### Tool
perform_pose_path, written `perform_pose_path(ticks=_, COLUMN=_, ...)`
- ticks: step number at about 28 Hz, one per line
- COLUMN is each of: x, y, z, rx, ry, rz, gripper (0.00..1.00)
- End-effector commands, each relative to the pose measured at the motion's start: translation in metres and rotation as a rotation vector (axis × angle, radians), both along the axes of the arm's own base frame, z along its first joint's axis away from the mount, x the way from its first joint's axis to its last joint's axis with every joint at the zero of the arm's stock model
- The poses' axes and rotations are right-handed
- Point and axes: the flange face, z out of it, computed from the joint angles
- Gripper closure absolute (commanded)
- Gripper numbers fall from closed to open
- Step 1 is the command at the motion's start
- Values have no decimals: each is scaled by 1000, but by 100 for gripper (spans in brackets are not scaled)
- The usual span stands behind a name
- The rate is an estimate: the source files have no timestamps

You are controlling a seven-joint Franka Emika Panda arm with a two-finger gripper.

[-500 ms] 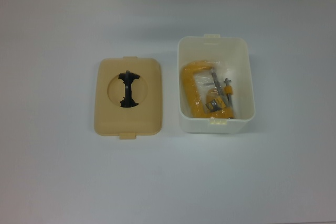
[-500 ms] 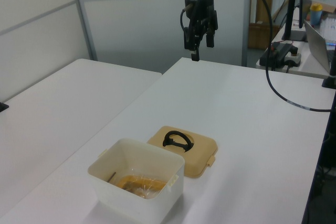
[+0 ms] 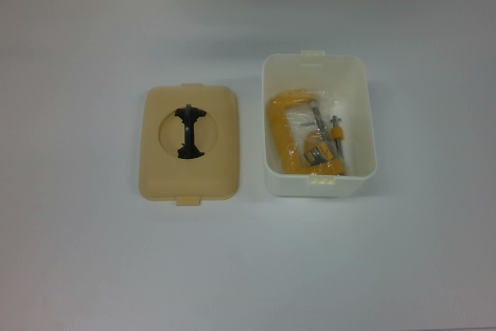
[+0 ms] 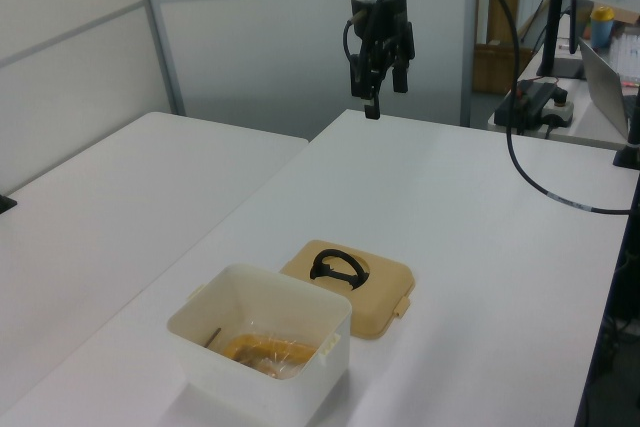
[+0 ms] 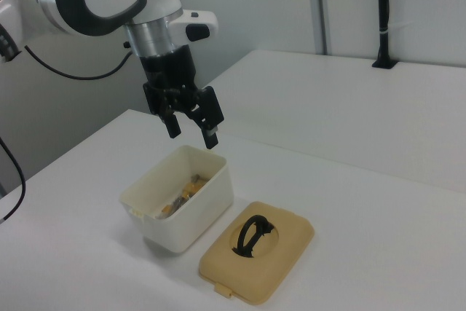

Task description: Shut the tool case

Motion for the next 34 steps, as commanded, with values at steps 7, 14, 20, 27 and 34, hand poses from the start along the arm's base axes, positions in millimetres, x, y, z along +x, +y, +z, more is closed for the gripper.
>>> perform_pose_path(ticks=7, x=35, y=-2, z=-50, rx=-2, ry=-13, rz=14, gripper=0)
perform_pose_path(ticks=14, x=57, y=-9, z=-87, rx=-17, ry=-27, rz=4, gripper=0)
perform_pose_path(ticks=20, x=63, y=-7, z=-117, rx=-37, ry=-35, rz=6, gripper=0)
perform_pose_path(ticks=27, x=65, y=-1, z=-142, rx=-78, ry=-25, rz=26, gripper=0)
perform_pose_path(ticks=34, x=71, y=15, z=-171, rx=-94, ry=5, rz=56, gripper=0)
